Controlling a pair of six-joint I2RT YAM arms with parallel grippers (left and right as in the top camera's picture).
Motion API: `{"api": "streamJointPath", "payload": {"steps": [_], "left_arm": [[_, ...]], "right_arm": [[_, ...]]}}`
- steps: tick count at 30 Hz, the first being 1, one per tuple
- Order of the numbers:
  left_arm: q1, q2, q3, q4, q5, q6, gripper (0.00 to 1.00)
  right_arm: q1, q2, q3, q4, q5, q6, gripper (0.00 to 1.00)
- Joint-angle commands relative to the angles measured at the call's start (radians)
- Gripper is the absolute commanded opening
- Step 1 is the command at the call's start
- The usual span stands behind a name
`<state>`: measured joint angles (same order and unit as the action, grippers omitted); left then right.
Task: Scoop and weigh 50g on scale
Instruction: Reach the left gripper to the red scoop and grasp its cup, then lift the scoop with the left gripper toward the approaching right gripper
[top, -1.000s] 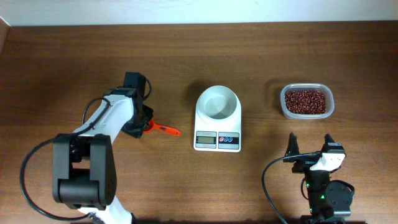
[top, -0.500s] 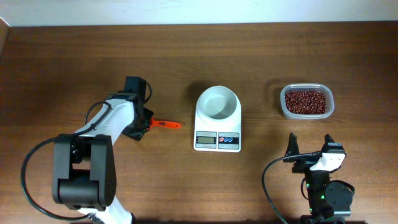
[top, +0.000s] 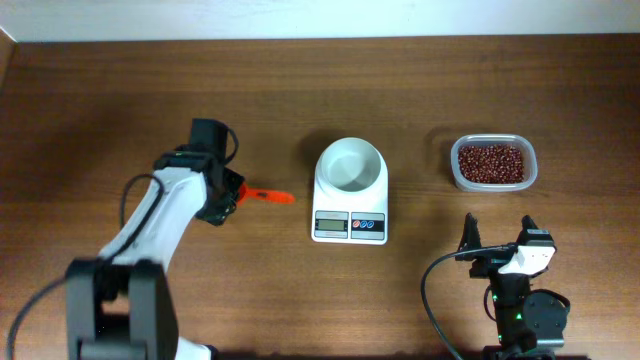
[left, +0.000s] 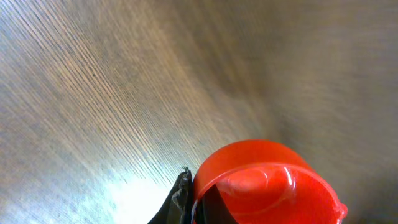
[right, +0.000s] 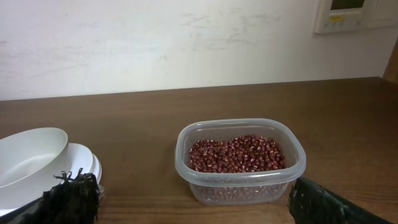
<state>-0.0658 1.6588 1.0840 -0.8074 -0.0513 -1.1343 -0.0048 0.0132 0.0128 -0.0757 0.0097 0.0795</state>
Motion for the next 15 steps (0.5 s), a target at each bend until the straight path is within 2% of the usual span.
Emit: {"api": "streamJointPath", "payload": {"steps": [1, 5, 7, 8, 10, 12, 15], "left_arm": [[0.003, -0.196, -0.002, -0.026, 0.003, 0.033, 0.00], [0.003, -0.364, -0.002, -0.112, 0.001, 0.033, 0.00], [0.003, -0.385, -0.002, -0.142, 0.000, 0.032, 0.00], [0.003, -0.386, -0.002, -0.161, 0.000, 0.032, 0.00], [0.003, -0.385, -0.003, -0.177, 0.003, 0.032, 0.00], [0.003, -0.385, -0.003, -0.179, 0.003, 0.032, 0.00], [0.003, -0.385, -0.003, -0.183, 0.003, 0.032, 0.00]], "right_arm": [[0.006, -0.005, -0.007, -0.005, 0.001, 0.002, 0.99], [0.006, -0.005, -0.007, -0.005, 0.002, 0.002, 0.99], [0.006, -0.005, -0.007, -0.005, 0.000, 0.003, 0.99], [0.006, -0.005, -0.007, -0.004, -0.021, 0.071, 0.99], [0.006, -0.005, -0.007, 0.000, -0.060, 0.336, 0.99], [0.006, -0.005, -0.007, 0.015, -0.209, 0.694, 0.99], [0.006, -0.005, -0.007, 0.030, -0.482, 1.035, 0.99]]}}
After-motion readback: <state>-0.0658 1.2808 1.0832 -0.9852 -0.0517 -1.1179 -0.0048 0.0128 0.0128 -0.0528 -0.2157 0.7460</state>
